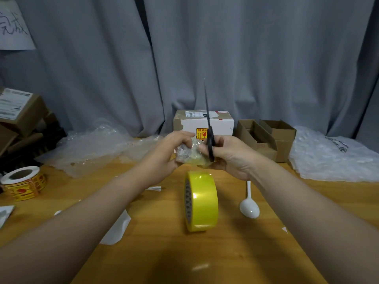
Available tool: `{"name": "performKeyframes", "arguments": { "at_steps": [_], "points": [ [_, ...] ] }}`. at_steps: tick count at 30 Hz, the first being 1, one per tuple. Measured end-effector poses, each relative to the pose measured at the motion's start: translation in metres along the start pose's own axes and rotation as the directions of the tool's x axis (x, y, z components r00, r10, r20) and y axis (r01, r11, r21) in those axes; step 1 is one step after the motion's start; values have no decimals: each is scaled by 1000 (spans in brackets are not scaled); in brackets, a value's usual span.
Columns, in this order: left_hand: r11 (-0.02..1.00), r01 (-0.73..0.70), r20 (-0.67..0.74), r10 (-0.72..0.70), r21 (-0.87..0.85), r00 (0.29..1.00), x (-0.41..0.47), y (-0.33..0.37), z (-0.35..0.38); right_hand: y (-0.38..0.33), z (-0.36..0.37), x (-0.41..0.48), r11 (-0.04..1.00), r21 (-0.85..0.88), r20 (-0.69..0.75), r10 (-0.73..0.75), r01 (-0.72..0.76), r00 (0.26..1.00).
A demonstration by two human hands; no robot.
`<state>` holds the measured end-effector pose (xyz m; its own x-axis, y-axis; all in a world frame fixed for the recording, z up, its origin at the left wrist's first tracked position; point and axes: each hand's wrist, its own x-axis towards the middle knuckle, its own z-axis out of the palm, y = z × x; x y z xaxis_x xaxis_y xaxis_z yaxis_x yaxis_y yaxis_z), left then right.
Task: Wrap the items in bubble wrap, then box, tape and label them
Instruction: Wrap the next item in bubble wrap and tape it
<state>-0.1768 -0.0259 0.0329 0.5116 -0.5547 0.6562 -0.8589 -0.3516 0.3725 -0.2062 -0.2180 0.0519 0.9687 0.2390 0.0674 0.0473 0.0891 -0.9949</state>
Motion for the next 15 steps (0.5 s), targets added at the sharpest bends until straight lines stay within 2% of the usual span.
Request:
{"name": "performKeyframes", "arguments": {
  "at_steps": [3,5,6,8,10,11,12,15],
  "points": [
    [984,177,-42,-177,-19,983,-4,3,11,7,5,6,1000,22,-101,19,-17,995],
    [931,335,-107,-352,-148,930,-7,11,23,10,11,10,998,67,-231,24,-9,973],
    [866,410,-122,-458,-287,881,-7,15,29,12,14,13,996,86,-291,33,-8,956],
    [669,458,-87,-613,-586,785,-9,24,35,16,19,14,995,100,-379,47,-10,924],
    [502,494,-11,-709,-710,705,-10,26,35,16,22,13,996,91,-429,19,22,903],
    [465,510,16,-727,-724,686,-11,21,34,15,22,13,995,88,-449,0,44,893],
    [478,548,47,-722,-686,690,-14,18,33,12,22,12,994,89,-461,-19,67,887],
    [615,604,234,-576,-507,783,-19,20,32,5,25,11,991,56,-487,-79,121,870]
  ]
}}
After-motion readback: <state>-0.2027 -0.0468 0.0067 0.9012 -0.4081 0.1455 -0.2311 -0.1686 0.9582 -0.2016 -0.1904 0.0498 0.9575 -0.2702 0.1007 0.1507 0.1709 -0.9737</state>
